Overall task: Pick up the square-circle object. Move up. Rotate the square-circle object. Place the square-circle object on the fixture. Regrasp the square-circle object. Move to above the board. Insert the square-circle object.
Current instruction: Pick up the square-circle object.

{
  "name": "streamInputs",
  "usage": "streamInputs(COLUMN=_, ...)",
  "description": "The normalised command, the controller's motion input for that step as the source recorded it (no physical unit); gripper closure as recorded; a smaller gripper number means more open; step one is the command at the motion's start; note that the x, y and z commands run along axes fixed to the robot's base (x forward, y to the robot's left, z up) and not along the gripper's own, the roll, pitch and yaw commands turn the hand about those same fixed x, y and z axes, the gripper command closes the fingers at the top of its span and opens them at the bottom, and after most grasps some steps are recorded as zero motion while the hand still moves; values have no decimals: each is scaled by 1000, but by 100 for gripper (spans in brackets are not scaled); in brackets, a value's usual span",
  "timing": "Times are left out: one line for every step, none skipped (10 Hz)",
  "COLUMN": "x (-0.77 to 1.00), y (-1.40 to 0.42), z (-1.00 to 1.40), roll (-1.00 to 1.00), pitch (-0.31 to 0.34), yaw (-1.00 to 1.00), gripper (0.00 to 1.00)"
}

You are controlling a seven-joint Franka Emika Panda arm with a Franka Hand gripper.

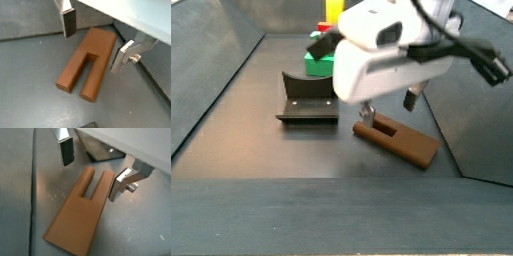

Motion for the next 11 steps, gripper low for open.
streamInputs(x=-109, y=89, z=-623, roll=-44, pitch=0, yaw=260, gripper=0)
streamInputs(x=-151, y=97, z=-537, roll=-16, pitch=0, yaw=229, gripper=0)
streamInputs(x=-129, y=114, z=-457, roll=-20, pitch=-1, yaw=206, gripper=0)
streamInputs(x=-34, y=143, z=-334, roll=-13, pitch=-14, yaw=120, gripper=0)
streamInputs(x=0, y=137, z=-206, roll=-1, pitch=0, yaw=54, gripper=0)
streamInputs(x=0, y=109, z=-129, roll=0, pitch=0, yaw=37, gripper=0)
streamInputs(x=-131, y=0, z=0, roll=0, pitch=-69, yaw=-29, gripper=0)
streamInputs(x=0, y=0, z=0, roll=9, pitch=0, yaw=0, gripper=0)
streamInputs(x=0, y=0, z=-34, roll=0, pitch=0, yaw=0, gripper=0)
streamInputs(x=0, y=0, z=-91, roll=0, pitch=11, yaw=0, gripper=0)
streamInputs(x=0, y=0, z=-74, roll=0, pitch=0, yaw=0, gripper=0)
